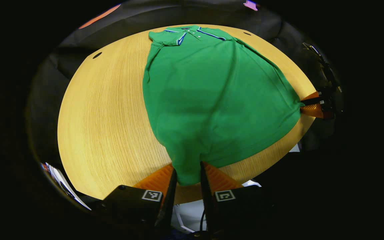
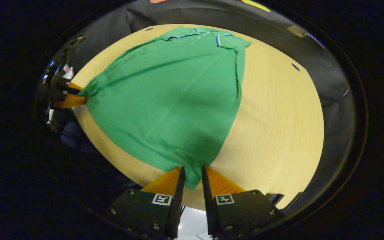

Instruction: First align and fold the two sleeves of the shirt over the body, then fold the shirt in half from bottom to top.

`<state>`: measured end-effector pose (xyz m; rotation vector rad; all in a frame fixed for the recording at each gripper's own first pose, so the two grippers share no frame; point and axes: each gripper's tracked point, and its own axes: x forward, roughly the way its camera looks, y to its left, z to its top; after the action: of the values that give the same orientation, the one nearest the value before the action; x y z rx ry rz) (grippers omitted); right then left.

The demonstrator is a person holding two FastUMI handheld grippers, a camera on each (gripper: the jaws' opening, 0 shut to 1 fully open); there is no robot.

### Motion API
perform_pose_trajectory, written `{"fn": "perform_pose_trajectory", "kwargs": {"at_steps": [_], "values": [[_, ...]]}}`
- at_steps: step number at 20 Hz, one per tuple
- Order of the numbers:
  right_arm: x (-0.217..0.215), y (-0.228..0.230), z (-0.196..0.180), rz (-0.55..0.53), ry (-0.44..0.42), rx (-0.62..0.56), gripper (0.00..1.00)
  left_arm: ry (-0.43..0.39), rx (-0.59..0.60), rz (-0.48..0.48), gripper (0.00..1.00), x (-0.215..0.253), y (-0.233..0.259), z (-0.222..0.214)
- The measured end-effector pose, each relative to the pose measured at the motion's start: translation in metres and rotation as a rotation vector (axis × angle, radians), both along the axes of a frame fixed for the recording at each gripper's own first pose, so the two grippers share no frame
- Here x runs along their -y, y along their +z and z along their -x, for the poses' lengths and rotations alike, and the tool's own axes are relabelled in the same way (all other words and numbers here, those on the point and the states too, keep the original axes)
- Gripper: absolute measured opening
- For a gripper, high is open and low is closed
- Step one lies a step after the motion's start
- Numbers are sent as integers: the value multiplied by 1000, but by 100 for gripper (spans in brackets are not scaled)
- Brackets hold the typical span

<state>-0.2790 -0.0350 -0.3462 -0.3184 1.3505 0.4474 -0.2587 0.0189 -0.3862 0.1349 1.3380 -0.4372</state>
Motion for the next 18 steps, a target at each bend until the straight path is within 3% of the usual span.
{"fn": "perform_pose_trajectory", "kwargs": {"at_steps": [1,2,4,6,10,14,18], "values": [[0,0,1,0,-6,-7,33,13,6,2,39,0,0,-1],[3,6,-7,9,-11,17,33,31,6,6,28,-1,1,-1],[2,-1,-3,18,-40,15,2,63,-3,27,14,1,0,-4],[3,1,-2,18,-46,0,2,113,-50,96,6,7,0,-3],[0,4,-1,-45,-151,-50,2,227,-132,193,4,9,5,-4],[-2,18,-10,-98,-229,-46,2,210,-104,224,3,12,18,-16],[-2,35,-26,-121,-229,-9,1,180,-35,254,4,16,38,-37]]}}
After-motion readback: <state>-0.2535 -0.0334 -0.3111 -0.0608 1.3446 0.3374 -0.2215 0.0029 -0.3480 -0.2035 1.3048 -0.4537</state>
